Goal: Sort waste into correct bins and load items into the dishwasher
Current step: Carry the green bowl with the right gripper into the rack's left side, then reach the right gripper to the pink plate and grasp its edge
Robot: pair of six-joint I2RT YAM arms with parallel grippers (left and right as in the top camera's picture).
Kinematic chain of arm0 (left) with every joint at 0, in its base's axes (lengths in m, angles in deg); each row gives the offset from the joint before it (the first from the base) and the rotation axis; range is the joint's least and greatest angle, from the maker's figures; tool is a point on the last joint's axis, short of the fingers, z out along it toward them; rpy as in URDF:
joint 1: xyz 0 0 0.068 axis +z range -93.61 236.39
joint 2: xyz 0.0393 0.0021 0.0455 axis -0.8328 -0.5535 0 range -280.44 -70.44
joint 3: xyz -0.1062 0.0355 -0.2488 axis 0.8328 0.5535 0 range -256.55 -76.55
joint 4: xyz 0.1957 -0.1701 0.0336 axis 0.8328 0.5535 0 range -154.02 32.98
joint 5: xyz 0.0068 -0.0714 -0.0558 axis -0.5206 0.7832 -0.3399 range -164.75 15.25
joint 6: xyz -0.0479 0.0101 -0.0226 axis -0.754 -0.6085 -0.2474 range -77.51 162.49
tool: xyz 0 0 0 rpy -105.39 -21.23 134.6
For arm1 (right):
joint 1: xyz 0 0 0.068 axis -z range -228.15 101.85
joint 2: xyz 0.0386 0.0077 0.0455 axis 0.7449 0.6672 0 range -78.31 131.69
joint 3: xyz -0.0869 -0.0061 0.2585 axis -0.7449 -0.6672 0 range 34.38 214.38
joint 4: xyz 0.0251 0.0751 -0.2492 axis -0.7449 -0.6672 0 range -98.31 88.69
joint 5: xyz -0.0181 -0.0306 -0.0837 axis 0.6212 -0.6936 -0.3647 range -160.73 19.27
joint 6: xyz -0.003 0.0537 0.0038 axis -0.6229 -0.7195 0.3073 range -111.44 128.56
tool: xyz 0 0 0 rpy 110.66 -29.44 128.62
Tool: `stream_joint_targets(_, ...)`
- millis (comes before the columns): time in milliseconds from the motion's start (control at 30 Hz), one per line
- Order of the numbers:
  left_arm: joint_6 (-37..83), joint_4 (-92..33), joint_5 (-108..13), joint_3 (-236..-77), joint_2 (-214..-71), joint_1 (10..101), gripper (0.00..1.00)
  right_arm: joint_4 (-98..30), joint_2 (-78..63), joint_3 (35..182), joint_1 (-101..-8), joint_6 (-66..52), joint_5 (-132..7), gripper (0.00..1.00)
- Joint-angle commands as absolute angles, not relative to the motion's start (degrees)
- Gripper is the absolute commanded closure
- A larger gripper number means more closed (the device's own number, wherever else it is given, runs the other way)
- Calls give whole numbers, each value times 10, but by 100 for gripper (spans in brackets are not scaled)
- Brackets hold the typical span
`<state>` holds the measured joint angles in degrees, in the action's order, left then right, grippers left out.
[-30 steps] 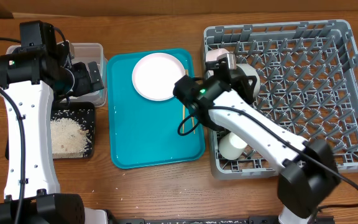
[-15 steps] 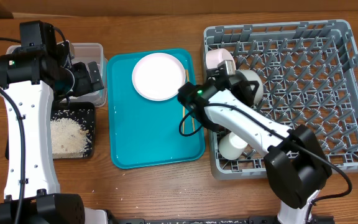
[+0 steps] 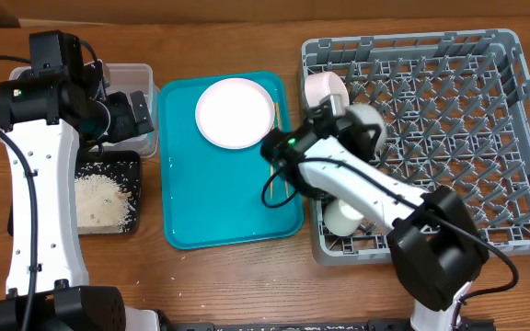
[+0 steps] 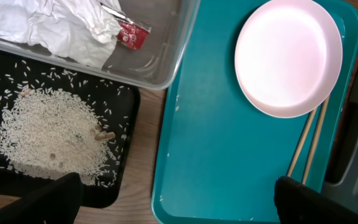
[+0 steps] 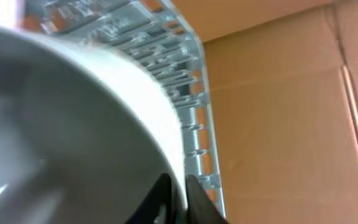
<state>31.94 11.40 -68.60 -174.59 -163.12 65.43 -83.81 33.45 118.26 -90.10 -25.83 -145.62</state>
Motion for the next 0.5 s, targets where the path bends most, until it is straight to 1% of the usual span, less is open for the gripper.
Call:
stream_joint_targets(0,320,114,-690,-1757,-1626,654,0,-842,334,1173,-937,-259,-1411,85)
stream_joint_targets(33,320,113,-690,-1757,-1626,654,0,-842,334,1173,-943,-259,-1411,83)
stream_joint_targets(100,320,113,-690,-1757,-1626,654,0,-842,334,1174,-954,-259,-1411,73)
stream_joint_targets(133,320,114,-690,-1757,-1626,654,0,-842,334,1174,-959,-259,-1411,69)
stream_joint_targets(200,320,114,-690,-1757,-1626,654,0,-842,334,1174,-967,-259,-1411,55)
stream_joint_targets(233,320,114,-690,-1757,-1626,654,0,-842,333,1174,-970,-259,-1411,44)
stream_joint_targets(333,320,113,-690,-1757,-1626,654,0,-842,333,1175,-978,-259,-1411,28)
stream_joint_targets(400,320,114,-690,-1757,-1626,654,0,-843,333,1182,-981,-259,-1410,20)
stream_joint_targets(467,320,114,-690,-1757,-1626,654,0,-844,332,1195,-981,-259,-1406,16)
